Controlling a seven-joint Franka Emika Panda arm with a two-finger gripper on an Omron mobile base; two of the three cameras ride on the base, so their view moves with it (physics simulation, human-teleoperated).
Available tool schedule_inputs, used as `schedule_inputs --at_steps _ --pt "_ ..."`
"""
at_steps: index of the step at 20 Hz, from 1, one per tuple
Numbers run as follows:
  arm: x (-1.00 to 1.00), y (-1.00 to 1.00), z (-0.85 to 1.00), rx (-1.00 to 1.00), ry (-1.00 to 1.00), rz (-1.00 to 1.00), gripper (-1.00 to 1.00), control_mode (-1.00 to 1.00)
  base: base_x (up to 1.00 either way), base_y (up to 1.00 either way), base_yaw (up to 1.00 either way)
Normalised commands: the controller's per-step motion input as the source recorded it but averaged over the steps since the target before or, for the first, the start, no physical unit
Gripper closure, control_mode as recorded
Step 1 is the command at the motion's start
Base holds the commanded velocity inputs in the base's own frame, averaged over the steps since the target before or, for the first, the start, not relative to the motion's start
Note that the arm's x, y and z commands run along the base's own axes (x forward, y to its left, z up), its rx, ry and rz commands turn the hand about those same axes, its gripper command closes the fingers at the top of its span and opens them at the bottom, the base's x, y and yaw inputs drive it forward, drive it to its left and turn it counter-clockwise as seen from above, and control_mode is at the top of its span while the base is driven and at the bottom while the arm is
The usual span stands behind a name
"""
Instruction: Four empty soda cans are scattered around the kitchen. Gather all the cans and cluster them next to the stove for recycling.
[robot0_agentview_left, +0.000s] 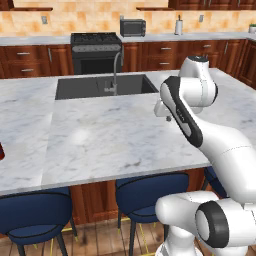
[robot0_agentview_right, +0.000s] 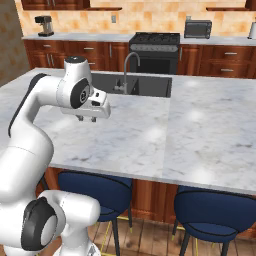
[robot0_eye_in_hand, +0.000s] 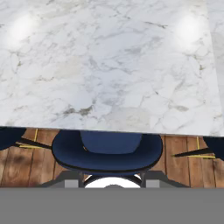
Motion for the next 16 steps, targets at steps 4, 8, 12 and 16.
schedule_inputs --at_steps 4,8,12,16 --pt "0.00 0.01 0.00 0.00 0.00 0.00 -1.00 -1.00 0.00 0.00 0.00" --pt "0.00 0.00 0.00 0.00 0.00 0.00 -1.00 -1.00 0.00 0.00 0.00" --pt "-0.01 -0.12 0.01 0.00 -0.02 0.00 -1.00 -1.00 0.00 0.00 0.00" --pt "-0.09 -0.11 0.20 0.00 -0.04 0.00 -1.00 -1.00 0.00 0.00 0.00"
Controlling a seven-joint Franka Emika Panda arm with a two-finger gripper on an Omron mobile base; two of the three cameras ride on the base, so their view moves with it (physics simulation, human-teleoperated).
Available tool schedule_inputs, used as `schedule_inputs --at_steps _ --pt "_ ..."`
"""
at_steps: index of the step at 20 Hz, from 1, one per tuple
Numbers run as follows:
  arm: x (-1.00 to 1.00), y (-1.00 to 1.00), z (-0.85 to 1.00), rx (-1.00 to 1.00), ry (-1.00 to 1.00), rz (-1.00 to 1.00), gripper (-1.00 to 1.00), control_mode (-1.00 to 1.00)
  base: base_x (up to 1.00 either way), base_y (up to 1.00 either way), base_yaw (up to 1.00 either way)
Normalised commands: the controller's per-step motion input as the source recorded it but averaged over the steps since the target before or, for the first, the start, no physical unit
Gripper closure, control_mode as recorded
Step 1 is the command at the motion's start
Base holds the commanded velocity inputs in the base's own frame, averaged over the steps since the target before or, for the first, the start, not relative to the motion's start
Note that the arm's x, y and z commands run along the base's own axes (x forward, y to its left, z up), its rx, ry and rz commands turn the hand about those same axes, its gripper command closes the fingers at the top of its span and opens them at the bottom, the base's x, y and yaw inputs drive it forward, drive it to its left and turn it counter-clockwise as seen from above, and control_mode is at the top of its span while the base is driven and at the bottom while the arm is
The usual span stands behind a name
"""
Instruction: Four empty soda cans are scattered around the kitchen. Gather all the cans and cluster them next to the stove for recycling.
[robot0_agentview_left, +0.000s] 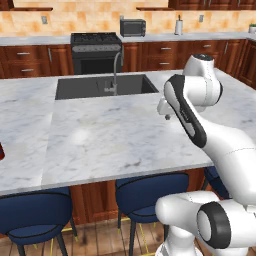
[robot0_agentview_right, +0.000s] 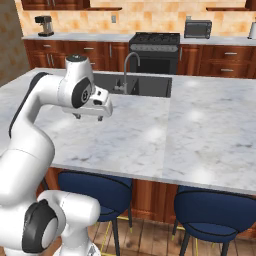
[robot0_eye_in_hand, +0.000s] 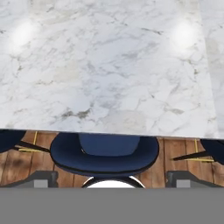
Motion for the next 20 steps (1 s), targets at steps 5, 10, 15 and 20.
schedule_inputs --at_steps 5,10,15,20 --pt "-0.07 -0.01 0.19 0.00 -0.02 -0.04 -1.00 -1.00 0.00 0.00 0.00" --pt "-0.22 0.00 0.09 0.00 -0.08 -0.05 -1.00 -1.00 0.00 0.00 0.00" --pt "-0.12 0.00 -0.05 0.00 -0.26 -0.04 -1.00 -1.00 0.00 0.00 0.00" --pt "0.00 0.00 0.00 0.00 -0.09 -0.01 -1.00 -1.00 0.00 0.00 0.00"
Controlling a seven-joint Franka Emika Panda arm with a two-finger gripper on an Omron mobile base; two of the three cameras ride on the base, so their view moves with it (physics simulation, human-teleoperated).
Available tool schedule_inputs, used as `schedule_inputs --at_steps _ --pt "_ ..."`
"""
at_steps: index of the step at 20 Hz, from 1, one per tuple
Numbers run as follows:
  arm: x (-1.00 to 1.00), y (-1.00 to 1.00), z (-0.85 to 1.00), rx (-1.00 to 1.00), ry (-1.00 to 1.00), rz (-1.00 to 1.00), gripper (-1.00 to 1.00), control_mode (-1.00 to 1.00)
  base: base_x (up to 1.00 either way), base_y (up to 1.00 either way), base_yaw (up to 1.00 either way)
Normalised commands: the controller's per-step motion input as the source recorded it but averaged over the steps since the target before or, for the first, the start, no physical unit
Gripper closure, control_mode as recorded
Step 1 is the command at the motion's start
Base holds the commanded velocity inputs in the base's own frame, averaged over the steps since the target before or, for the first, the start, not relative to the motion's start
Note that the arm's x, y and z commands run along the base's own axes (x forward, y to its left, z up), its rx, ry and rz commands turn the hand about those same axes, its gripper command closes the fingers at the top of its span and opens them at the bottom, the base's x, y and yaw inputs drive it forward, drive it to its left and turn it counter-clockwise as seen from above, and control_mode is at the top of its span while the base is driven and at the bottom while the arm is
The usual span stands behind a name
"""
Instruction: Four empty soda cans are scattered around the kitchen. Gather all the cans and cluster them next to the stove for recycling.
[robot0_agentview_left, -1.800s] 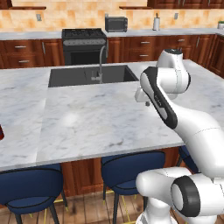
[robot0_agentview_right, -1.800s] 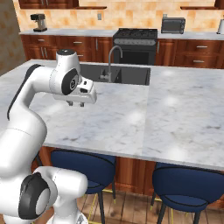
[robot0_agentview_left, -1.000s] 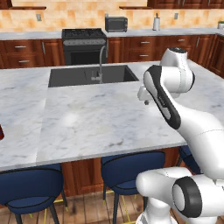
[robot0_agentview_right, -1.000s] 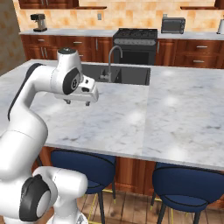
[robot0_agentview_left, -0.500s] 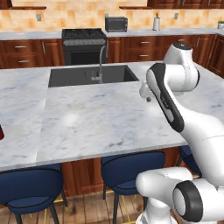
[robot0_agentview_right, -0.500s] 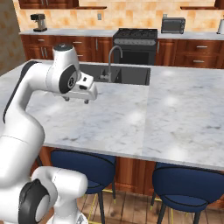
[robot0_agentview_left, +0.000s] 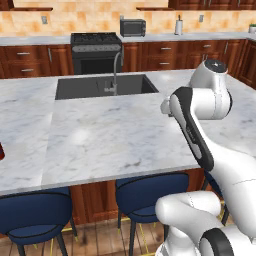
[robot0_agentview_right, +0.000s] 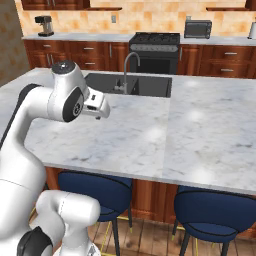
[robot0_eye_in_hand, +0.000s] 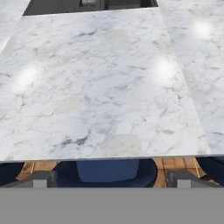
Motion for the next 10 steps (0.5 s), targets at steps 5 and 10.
schedule_inputs --at_steps 5,10 --pt "0.00 0.00 0.00 0.00 0.00 0.00 -1.00 -1.00 0.00 0.00 0.00" --pt "0.00 0.00 0.00 0.00 0.00 0.00 -1.00 1.00 0.02 0.25 -0.02"
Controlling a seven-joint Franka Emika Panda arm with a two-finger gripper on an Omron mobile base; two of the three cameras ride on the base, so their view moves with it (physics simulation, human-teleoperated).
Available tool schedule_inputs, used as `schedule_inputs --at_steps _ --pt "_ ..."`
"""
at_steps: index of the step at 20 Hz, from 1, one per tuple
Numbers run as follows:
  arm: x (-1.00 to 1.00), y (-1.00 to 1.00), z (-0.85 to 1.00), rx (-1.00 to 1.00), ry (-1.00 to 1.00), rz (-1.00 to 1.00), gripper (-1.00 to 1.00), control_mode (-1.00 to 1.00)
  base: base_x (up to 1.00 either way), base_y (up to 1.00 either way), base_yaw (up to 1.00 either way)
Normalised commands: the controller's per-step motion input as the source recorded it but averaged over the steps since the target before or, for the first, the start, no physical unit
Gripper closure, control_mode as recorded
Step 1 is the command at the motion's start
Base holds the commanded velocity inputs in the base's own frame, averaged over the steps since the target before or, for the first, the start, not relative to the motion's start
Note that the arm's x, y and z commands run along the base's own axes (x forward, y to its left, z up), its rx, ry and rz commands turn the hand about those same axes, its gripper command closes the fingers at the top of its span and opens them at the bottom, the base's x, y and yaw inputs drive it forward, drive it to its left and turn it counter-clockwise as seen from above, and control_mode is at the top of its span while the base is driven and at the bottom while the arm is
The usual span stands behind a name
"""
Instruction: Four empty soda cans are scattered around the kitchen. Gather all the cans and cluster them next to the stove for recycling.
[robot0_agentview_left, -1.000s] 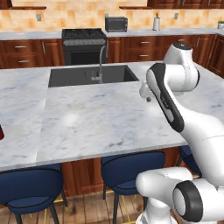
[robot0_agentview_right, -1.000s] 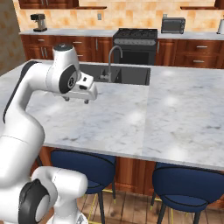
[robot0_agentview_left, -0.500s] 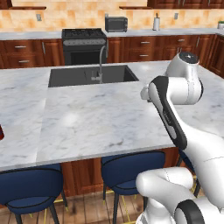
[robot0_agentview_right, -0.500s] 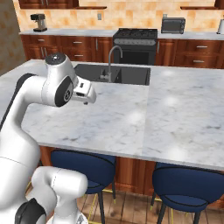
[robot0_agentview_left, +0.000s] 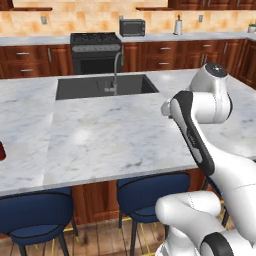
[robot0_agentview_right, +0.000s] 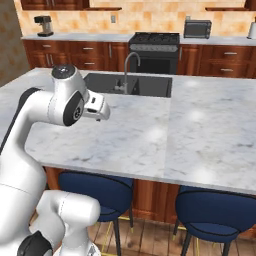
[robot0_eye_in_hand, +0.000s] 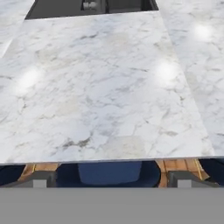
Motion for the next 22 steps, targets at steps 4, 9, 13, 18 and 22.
schedule_inputs --at_steps 4,9,13,18,22 --pt "0.00 0.00 0.00 0.00 0.00 0.00 -1.00 1.00 0.08 1.00 -0.09" --pt "0.00 0.00 0.00 0.00 0.00 0.00 -1.00 1.00 0.00 1.00 0.02" --pt "0.00 0.00 0.00 0.00 0.00 0.00 -1.00 1.00 0.00 1.00 0.06" --pt "0.00 0.00 0.00 0.00 0.00 0.00 -1.00 1.00 0.01 1.00 0.01" --pt "0.00 0.00 0.00 0.00 0.00 0.00 -1.00 1.00 0.16 1.00 -0.01"
